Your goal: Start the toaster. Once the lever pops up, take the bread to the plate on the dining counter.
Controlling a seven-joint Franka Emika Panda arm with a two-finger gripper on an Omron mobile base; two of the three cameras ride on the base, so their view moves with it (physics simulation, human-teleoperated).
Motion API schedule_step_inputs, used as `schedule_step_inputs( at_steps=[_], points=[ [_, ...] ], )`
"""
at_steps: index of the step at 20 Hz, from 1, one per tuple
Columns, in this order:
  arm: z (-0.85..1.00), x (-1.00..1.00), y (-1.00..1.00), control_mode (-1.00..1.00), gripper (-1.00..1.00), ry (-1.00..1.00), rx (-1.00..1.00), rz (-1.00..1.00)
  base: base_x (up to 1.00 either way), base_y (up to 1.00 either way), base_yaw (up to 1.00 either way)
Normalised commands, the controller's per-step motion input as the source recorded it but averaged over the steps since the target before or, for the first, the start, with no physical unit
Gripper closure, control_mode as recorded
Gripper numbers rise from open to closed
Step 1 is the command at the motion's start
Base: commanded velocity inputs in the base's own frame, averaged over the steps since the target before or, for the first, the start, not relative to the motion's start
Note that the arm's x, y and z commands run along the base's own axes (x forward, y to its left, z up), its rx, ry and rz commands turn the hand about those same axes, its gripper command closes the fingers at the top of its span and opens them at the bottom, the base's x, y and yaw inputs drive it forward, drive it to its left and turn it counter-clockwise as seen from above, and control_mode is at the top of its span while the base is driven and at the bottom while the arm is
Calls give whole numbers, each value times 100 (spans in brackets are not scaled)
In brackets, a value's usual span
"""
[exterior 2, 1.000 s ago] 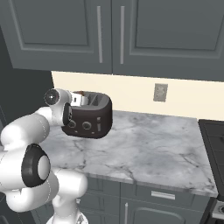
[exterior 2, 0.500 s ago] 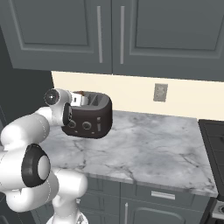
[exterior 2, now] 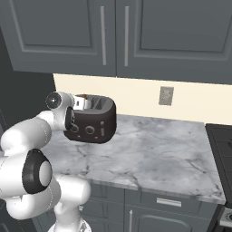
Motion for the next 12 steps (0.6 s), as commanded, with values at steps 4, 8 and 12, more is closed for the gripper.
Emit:
schedule_step_inputs(
  at_steps=[4, 8, 12],
  points=[
    [0, 0, 0, -100, -100, 0, 0, 0, 0, 0, 0],
    [0, 0, 0, -100, -100, 0, 0, 0, 0, 0, 0],
    [0, 0, 0, -100, -100, 0, 0, 0, 0, 0, 0]
  ],
)
